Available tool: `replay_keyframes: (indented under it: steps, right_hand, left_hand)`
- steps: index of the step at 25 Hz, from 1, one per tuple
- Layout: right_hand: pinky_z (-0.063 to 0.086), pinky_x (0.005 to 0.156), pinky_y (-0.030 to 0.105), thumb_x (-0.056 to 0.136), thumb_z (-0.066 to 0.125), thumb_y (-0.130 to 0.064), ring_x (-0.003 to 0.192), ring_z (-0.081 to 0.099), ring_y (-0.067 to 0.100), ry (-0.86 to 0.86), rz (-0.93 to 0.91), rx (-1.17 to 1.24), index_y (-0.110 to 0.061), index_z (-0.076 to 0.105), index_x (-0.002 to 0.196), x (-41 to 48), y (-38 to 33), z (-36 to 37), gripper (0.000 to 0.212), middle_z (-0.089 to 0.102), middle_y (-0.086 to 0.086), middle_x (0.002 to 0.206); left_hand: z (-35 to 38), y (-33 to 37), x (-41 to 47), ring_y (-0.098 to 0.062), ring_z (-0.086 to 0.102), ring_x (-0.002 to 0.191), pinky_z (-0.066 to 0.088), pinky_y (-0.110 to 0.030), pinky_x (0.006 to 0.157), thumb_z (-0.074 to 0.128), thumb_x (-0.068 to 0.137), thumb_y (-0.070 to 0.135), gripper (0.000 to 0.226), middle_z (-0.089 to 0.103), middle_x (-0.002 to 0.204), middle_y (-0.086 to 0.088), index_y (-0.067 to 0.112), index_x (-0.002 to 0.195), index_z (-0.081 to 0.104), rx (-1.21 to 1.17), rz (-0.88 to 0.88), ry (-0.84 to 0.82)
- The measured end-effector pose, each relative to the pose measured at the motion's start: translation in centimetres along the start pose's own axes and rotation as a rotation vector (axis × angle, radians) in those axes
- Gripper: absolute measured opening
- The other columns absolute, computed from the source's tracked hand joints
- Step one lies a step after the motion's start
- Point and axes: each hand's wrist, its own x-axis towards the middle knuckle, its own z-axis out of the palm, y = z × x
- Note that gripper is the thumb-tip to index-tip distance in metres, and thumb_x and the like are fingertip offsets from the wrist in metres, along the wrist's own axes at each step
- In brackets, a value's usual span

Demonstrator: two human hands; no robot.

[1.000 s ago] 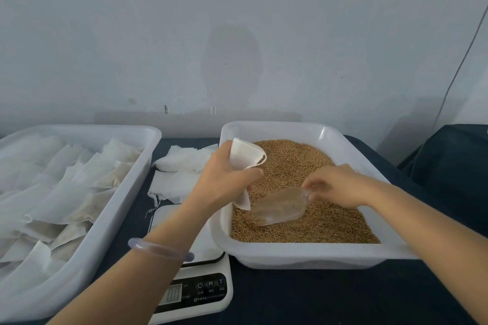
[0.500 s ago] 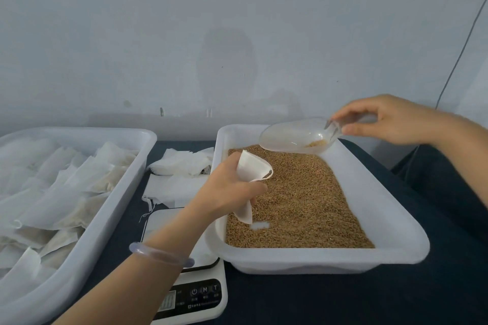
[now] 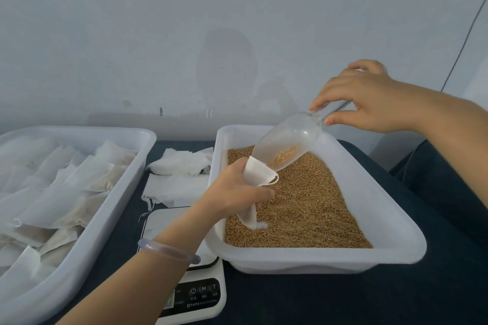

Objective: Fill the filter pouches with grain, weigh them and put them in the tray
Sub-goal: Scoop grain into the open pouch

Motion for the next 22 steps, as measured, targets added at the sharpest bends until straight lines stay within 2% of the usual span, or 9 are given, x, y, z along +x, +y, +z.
replay_keyframes:
  steps: [6,8,10,12,14,17,19,20,22]
  right_hand:
    - [0.005,0.103,0.021,0.084,0.065,-0.035,0.103,0.044,-0.002,-0.006,0.031,0.064,-0.039,0.062,0.106,-0.1,-0.1,0.9,0.023,0.056,-0.027,0.104]
    - [0.018,0.102,0.024,0.082,0.066,-0.036,0.097,0.048,-0.008,-0.069,0.102,0.192,-0.045,0.060,0.101,-0.4,0.6,1.4,0.022,0.056,-0.030,0.099]
    - [0.033,0.090,0.018,0.082,0.068,-0.032,0.097,0.053,-0.013,-0.138,0.225,0.394,-0.045,0.059,0.098,-1.2,1.4,2.6,0.022,0.059,-0.028,0.100]
    - [0.041,0.086,0.020,0.083,0.068,-0.029,0.098,0.056,-0.005,-0.244,0.342,0.495,-0.038,0.060,0.100,-2.3,1.6,5.5,0.020,0.062,-0.019,0.104]
    - [0.047,0.090,0.029,0.085,0.066,-0.033,0.098,0.057,0.004,-0.450,0.400,0.475,-0.037,0.056,0.098,-3.6,0.5,9.5,0.017,0.061,-0.015,0.105]
    - [0.048,0.091,0.027,0.087,0.062,-0.034,0.099,0.056,0.003,-0.678,0.407,0.431,-0.040,0.052,0.092,-4.4,-1.9,13.6,0.013,0.057,-0.015,0.110]
    - [0.047,0.095,0.027,0.083,0.065,-0.041,0.105,0.056,0.004,-0.625,0.401,0.414,-0.038,0.054,0.103,-3.5,-3.4,13.8,0.024,0.054,-0.017,0.121]
    - [0.044,0.097,0.026,0.076,0.067,-0.053,0.108,0.054,0.001,-0.518,0.397,0.464,-0.037,0.055,0.112,-2.5,-4.6,13.0,0.041,0.051,-0.022,0.121]
    - [0.044,0.090,0.017,0.058,0.063,-0.078,0.103,0.054,-0.011,-0.285,0.350,0.711,-0.045,0.056,0.112,0.0,-8.1,10.4,0.064,0.055,-0.034,0.113]
  left_hand:
    - [0.0,-0.4,0.1,-0.014,0.061,0.065,0.054,-0.036,0.073,0.072,0.074,0.018,0.048,0.062,0.076,-0.002,0.020,0.116,0.050,-0.014,-0.002,0.027]
    - [0.0,-0.4,0.0,-0.014,0.061,0.066,0.054,-0.036,0.073,0.075,0.074,0.020,0.046,0.062,0.078,-0.001,0.022,0.114,0.052,-0.038,0.011,0.037]
    - [-0.3,-0.4,-0.3,-0.007,0.062,0.065,0.053,-0.024,0.063,0.079,0.072,0.028,0.043,0.062,0.080,0.006,0.026,0.108,0.054,-0.083,0.034,0.052]
    - [-0.7,-0.3,-1.0,0.003,0.062,0.064,0.047,-0.015,0.055,0.079,0.070,0.043,0.045,0.062,0.076,0.015,0.030,0.106,0.055,-0.156,0.055,0.044]
    - [-1.5,-0.2,-1.5,0.003,0.058,0.060,0.044,-0.012,0.053,0.067,0.069,0.055,0.043,0.059,0.071,0.017,0.027,0.100,0.056,-0.231,0.057,0.036]
    - [-3.3,0.2,-2.2,-0.014,0.051,0.067,0.042,-0.024,0.069,0.053,0.070,0.038,0.028,0.054,0.069,0.005,0.015,0.085,0.054,-0.368,0.038,0.054]
    - [-4.8,0.3,-3.0,-0.023,0.052,0.073,0.043,-0.037,0.074,0.046,0.073,0.028,0.026,0.057,0.071,-0.005,0.006,0.081,0.056,-0.299,0.028,0.098]
    - [-5.6,0.2,-3.5,-0.024,0.058,0.075,0.047,-0.038,0.076,0.046,0.081,0.025,0.027,0.063,0.074,-0.006,0.004,0.082,0.061,-0.251,0.024,0.123]
    - [-6.9,0.2,-4.4,-0.021,0.066,0.077,0.051,-0.038,0.078,0.049,0.092,0.022,0.028,0.071,0.077,-0.003,0.013,0.079,0.071,-0.206,0.008,0.188]
